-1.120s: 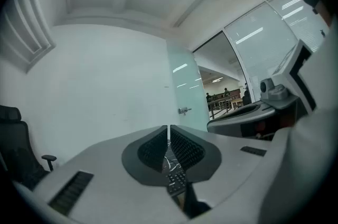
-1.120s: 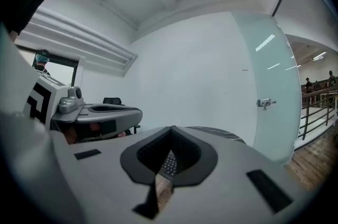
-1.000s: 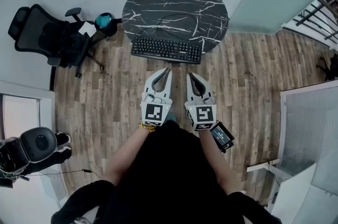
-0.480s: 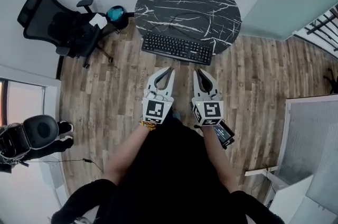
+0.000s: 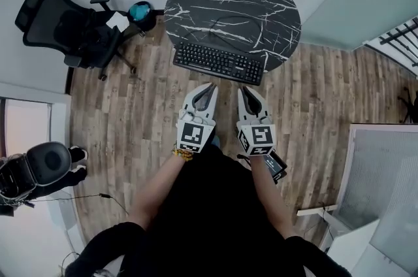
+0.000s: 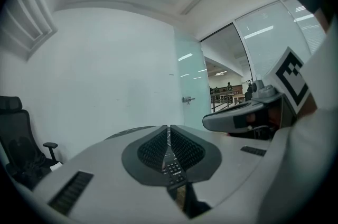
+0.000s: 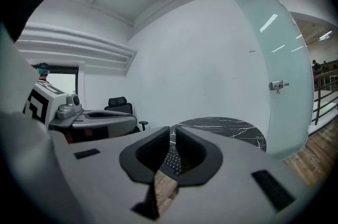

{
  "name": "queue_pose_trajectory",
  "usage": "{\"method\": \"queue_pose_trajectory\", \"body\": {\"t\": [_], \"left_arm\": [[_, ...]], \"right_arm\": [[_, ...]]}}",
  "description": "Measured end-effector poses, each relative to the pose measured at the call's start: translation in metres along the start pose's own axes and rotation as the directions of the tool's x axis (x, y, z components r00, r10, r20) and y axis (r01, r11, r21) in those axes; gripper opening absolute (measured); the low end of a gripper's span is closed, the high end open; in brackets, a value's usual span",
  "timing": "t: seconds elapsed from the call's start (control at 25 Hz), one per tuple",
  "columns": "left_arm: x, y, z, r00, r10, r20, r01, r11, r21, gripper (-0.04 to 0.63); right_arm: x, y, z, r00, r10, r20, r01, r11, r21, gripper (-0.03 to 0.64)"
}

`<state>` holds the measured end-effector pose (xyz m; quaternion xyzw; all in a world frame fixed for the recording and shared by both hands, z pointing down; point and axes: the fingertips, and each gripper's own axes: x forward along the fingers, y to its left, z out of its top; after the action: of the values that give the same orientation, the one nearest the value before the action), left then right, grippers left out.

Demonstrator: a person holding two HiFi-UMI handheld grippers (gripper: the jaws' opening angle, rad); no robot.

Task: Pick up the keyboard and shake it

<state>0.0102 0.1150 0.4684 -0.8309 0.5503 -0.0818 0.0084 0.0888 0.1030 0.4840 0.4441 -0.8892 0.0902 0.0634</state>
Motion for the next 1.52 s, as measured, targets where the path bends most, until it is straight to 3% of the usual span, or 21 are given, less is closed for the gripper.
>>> {"method": "queue_pose_trajectory", "body": {"t": [0.16, 0.32, 0.52, 0.64, 0.84, 1.08, 1.24, 1.52], "left_arm": [[0.012, 0.017, -0.006, 1.000, -0.003, -0.021, 0.003, 1.000, 0.002, 0.028], [0.031, 0.044, -0.014, 0.999, -0.018, -0.051, 0.016, 0.998, -0.055, 0.028], [0.065, 0.063, -0.021, 0.993, -0.089, -0.074, 0.082, 0.993, -0.088, 0.028], [0.088, 0.075, -0.032, 0.982, -0.154, -0.106, 0.136, 0.978, -0.159, 0.028], [0.121, 0.102, -0.043, 0.973, -0.193, -0.126, 0.174, 0.974, -0.147, 0.029], [0.142, 0.141, -0.063, 0.960, -0.232, -0.158, 0.193, 0.954, -0.231, 0.029], [0.161, 0.153, -0.058, 0.962, -0.245, -0.121, 0.215, 0.952, -0.216, 0.029], [0.176, 0.163, -0.071, 0.959, -0.252, -0.131, 0.222, 0.953, -0.206, 0.029]], "right_arm": [[0.017, -0.014, -0.008, 0.999, -0.023, -0.033, 0.023, 0.999, 0.022, 0.034], [0.043, -0.024, -0.010, 0.998, -0.025, -0.058, 0.028, 0.998, 0.054, 0.034], [0.082, -0.037, -0.002, 0.997, -0.013, -0.075, 0.019, 0.997, 0.077, 0.035], [0.105, -0.045, -0.001, 0.995, -0.009, -0.102, 0.018, 0.996, 0.082, 0.040], [0.146, -0.060, -0.005, 0.988, -0.011, -0.154, 0.029, 0.993, 0.112, 0.135], [0.185, -0.073, -0.002, 0.979, -0.060, -0.195, 0.077, 0.994, 0.079, 0.135], [0.200, -0.076, 0.000, 0.974, -0.088, -0.210, 0.100, 0.994, 0.049, 0.135], [0.209, -0.091, -0.014, 0.964, -0.101, -0.245, 0.115, 0.992, 0.043, 0.135]]}}
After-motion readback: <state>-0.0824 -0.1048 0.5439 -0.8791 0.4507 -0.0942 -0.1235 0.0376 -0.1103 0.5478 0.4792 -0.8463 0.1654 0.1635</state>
